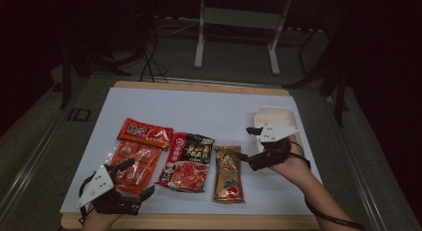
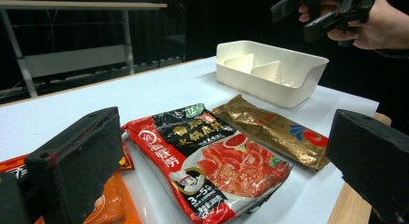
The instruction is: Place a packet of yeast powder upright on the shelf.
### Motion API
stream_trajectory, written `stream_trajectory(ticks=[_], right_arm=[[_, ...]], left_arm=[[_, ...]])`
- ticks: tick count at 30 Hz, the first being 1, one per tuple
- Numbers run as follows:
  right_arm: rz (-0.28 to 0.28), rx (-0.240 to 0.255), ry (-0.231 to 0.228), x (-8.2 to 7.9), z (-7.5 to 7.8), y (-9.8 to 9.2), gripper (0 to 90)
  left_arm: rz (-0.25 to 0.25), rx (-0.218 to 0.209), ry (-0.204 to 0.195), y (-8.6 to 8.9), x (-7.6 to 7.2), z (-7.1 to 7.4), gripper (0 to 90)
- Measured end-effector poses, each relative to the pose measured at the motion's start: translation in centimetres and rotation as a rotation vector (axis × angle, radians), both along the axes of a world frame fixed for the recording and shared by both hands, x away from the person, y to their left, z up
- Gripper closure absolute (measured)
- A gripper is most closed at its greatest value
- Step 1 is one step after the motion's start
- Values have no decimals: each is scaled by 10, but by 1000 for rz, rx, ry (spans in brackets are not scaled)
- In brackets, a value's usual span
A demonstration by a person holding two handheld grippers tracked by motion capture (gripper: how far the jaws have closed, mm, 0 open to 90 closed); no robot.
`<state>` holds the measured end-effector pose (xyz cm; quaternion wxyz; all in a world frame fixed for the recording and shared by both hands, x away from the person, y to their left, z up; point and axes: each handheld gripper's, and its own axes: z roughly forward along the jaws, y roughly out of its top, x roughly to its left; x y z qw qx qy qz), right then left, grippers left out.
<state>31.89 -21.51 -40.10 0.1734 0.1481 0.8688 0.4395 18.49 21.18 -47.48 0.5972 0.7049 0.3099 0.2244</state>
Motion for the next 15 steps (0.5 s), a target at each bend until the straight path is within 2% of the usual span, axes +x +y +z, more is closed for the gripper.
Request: stream_trajectory(ticks=[6, 10, 11, 13, 15], right_arm=[[-3, -58, 19, 16, -10, 7, 159], [1, -100, 64, 29, -19, 11, 169], [-6, -117, 60, 31, -21, 13, 168], [16, -149, 74, 37, -26, 16, 169], [11, -166, 65, 38, -28, 18, 169]], left_arm=[[-4, -2, -1, 0, 0, 0, 2], [-5, -2, 0, 0, 0, 0, 2], [-7, -2, 3, 0, 0, 0, 2], [-7, 2, 4, 0, 1, -1, 2], [-10, 5, 7, 0, 1, -1, 2]])
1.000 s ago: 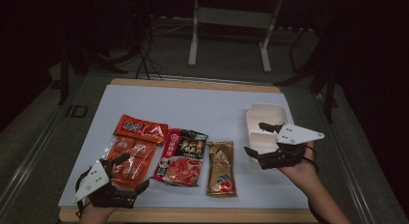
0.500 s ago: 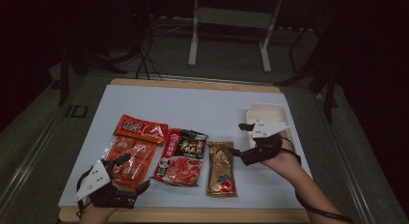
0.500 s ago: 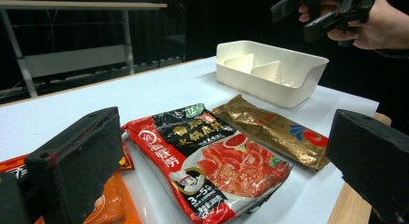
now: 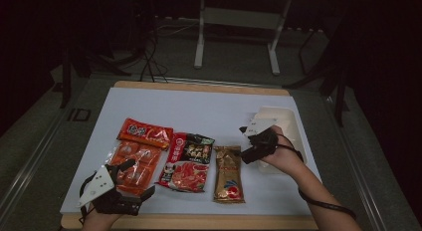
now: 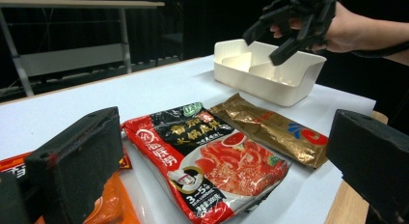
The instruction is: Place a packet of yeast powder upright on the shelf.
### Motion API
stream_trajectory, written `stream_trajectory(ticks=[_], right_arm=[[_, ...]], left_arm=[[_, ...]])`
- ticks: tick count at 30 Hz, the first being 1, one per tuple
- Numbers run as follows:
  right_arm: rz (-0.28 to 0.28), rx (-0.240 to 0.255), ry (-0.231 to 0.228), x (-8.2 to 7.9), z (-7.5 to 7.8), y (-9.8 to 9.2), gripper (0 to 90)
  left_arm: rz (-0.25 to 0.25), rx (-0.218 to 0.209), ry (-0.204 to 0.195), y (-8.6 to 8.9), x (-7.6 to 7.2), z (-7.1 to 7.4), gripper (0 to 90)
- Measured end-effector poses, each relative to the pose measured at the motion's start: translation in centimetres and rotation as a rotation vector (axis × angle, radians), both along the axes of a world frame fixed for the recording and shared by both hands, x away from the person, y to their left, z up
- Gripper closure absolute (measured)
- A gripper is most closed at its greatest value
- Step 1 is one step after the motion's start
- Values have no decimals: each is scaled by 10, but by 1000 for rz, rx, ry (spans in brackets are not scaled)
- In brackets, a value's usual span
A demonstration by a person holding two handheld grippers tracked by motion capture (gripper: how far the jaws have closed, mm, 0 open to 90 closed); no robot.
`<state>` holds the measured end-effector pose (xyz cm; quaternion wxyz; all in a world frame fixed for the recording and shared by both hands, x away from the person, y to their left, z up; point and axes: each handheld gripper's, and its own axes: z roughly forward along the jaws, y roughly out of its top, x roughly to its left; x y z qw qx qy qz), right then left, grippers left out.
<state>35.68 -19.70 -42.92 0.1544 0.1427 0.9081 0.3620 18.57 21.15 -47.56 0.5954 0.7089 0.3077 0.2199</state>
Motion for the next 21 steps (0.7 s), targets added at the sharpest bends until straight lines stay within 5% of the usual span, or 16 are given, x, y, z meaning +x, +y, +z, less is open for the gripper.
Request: stream_trajectory(ticks=[6, 21], right_arm=[[33, -79, 61, 12, -12, 13, 169], [57, -270, 129, 29, -42, 37, 186]], left_arm=[[-6, -2, 6, 0, 1, -1, 2], [-4, 5, 10, 0, 1, -1, 2]])
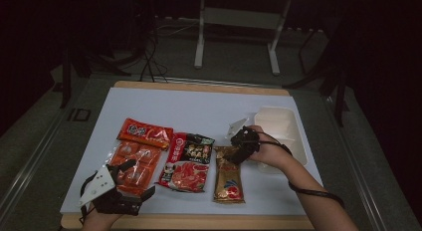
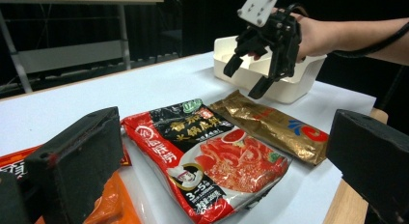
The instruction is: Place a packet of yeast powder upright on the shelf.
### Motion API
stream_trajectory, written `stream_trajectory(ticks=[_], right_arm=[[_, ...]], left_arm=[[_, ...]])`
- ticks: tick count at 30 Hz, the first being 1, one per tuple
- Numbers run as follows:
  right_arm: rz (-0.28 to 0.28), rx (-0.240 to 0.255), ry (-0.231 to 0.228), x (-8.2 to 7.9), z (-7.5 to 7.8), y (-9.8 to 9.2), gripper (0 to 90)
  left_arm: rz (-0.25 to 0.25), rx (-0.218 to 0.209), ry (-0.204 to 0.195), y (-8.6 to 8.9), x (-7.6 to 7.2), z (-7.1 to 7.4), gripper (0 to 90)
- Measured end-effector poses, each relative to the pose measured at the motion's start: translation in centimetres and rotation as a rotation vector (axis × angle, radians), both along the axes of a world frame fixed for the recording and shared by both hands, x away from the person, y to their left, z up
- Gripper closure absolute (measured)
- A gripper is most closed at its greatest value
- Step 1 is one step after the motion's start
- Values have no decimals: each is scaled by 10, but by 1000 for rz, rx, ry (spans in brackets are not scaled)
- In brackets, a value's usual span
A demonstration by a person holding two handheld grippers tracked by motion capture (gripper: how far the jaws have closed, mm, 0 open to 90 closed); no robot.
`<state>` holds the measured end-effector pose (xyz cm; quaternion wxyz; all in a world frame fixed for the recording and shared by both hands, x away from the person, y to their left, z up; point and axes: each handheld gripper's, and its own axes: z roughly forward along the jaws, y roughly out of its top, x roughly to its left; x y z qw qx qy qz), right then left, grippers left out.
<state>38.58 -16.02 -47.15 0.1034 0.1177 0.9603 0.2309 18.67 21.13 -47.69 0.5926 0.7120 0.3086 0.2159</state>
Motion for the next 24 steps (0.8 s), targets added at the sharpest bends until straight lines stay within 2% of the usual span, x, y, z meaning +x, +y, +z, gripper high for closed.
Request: stream_trajectory(ticks=[4, 6, 9, 11, 12, 13, 20, 24], right_arm=[[4, -69, 5, 6, -6, 4, 220], [7, -88, 30, 9, -9, 5, 232], [34, -148, 26, 10, -13, 9, 235], [40, -167, 52, 12, -13, 12, 235], [51, -178, 39, 13, -13, 13, 252], [59, -187, 51, 13, -13, 14, 260], [67, -230, 45, 23, -15, 17, 299], [81, -238, 84, 29, -20, 19, 299]], left_arm=[[-7, 7, 6, -1, 0, -1, 2], [-10, 8, 7, -1, 0, -1, 2], [-7, 16, 7, -2, 1, -1, 2], [-10, 15, 11, -2, 1, -2, 2], [-10, 15, 12, -2, 1, -2, 2], [-14, 15, 14, -2, 1, -2, 2], [-19, 20, 14, -3, 1, -2, 2], [-19, 26, 16, -3, 1, -3, 2]])
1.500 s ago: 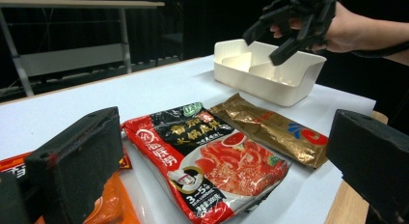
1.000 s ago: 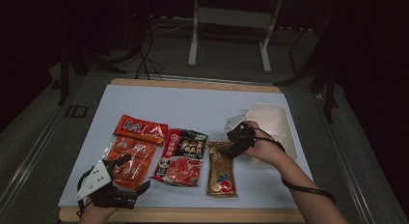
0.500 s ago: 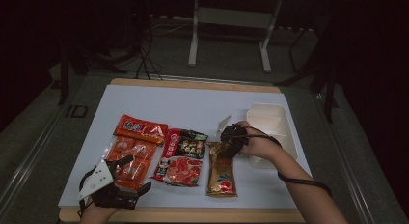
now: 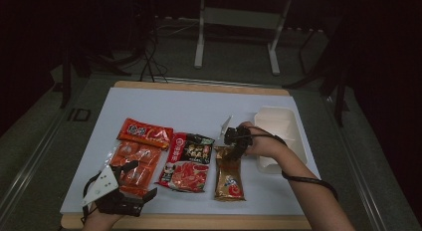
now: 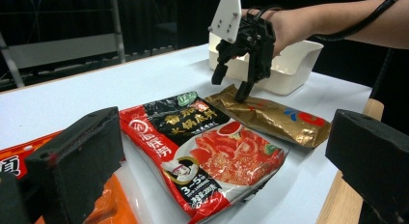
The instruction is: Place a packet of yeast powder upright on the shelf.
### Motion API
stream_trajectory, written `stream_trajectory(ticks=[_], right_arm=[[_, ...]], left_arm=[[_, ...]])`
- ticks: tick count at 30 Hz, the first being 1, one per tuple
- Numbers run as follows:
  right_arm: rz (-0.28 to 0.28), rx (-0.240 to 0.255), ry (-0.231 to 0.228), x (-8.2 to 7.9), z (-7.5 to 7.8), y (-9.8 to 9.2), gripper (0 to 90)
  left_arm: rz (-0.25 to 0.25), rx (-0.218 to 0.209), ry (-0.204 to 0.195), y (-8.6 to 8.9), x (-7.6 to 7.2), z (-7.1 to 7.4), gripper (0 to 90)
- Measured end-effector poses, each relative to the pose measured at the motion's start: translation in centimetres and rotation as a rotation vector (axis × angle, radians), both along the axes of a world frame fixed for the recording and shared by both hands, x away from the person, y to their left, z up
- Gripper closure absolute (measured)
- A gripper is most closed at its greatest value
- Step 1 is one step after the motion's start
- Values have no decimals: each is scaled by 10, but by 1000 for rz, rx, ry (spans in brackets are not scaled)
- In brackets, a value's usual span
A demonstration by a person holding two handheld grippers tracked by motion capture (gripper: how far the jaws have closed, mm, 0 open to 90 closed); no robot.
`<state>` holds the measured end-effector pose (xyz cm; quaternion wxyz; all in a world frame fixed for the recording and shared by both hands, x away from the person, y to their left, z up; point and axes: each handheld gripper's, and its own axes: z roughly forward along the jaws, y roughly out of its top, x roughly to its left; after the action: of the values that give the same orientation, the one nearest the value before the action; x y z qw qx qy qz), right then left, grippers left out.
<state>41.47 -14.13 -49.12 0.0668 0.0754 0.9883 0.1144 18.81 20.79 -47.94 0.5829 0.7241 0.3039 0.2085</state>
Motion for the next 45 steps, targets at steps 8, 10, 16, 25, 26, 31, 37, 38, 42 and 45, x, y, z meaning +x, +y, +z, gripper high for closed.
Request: stream_trajectory(ticks=[8, 10, 16, 25, 26, 31, 37, 38, 42, 45], right_arm=[[73, -17, 6, 1, -3, 4, 322], [72, -27, 16, 1, -3, 5, 350], [16, -46, 82, 9, -5, 8, 368], [17, -4, 222, 12, -6, 4, 666], [21, -7, 221, 12, -5, 4, 671], [39, -13, 181, 8, -5, 5, 721], [31, 11, 138, 6, -4, 2, 893], [35, 9, 124, 5, -4, 1, 893], [46, 8, 112, 3, -1, 1, 899], [60, 3, 100, 0, 7, 2, 900]], left_arm=[[-7, 13, 10, -2, 2, -2, 2], [-12, 16, 10, -3, 2, -2, 2], [-22, 27, 13, -5, 2, -2, 2], [-19, 29, 9, -5, 1, -2, 2], [-16, 28, 8, -5, 1, -2, 2], [-13, 23, 13, -5, 2, -2, 2], [-4, 13, 13, -3, 2, -2, 2], [-3, 10, 17, -2, 2, -2, 2], [-2, 12, 16, -2, 2, -2, 2], [-7, 20, 14, -2, 2, -3, 2]])
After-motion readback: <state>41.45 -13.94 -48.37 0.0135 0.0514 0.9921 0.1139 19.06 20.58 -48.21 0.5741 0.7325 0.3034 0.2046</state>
